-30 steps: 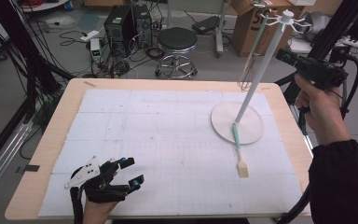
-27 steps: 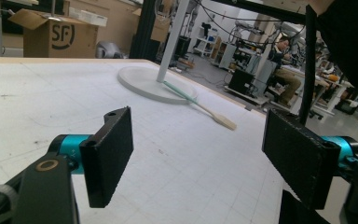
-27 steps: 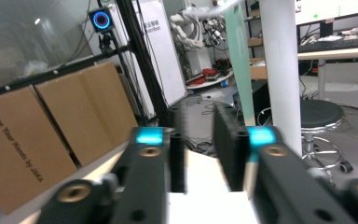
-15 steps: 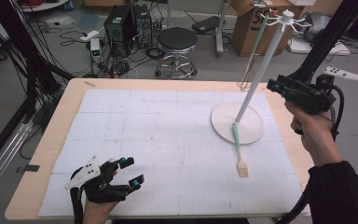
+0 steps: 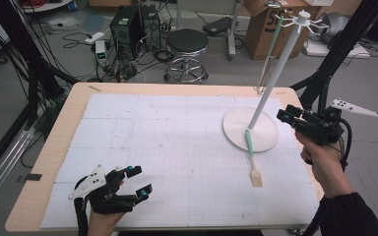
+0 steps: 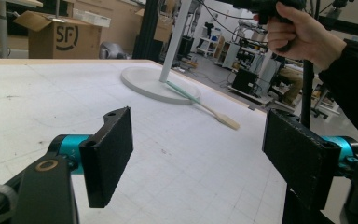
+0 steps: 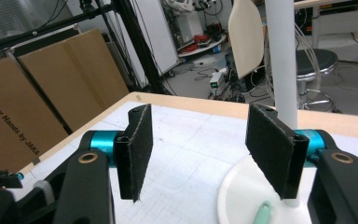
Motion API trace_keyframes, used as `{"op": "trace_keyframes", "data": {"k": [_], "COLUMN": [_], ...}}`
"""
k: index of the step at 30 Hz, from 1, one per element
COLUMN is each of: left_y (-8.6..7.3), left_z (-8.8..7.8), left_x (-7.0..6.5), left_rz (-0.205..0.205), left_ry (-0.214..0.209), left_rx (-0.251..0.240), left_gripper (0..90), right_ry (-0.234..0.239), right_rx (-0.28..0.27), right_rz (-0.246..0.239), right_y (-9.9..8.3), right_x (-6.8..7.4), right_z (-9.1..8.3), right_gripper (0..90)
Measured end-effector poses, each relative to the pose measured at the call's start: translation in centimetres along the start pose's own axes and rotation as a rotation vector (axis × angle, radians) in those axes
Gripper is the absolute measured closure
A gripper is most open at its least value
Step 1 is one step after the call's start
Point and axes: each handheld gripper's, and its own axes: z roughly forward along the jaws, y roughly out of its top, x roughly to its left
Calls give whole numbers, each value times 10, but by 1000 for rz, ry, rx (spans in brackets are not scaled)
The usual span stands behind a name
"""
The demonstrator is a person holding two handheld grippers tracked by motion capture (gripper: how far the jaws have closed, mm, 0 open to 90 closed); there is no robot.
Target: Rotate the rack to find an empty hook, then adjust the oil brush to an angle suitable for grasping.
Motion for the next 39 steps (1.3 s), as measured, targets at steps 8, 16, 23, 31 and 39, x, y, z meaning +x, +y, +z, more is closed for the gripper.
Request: {"op": "trace_keyframes", "data": {"k": [8,16,23,31,39], "left_y": [0,0,1,1,1], "left_z": [0,0,0,-1,0], "left_x": [0,-1,-2,-1,-2], "left_rz": [1,3,7,6,5], "left_ry": [-4,-1,-2,-3,-4], "left_rx": [-1,-3,-2,-7,-7], "left_gripper": [251,251,250,249,249], "right_ry": [-23,-27,-25,-49,-19], "right_rx": [16,32,40,39,79], "right_rz": [29,56,62,58,101], "right_y": [-27,-45,-50,-56,-70], "right_x": [-7,-9,-9,-8,-14], "right_z": [-6,-6,-5,-13,-11], "right_gripper": [407,407,405,423,506]}}
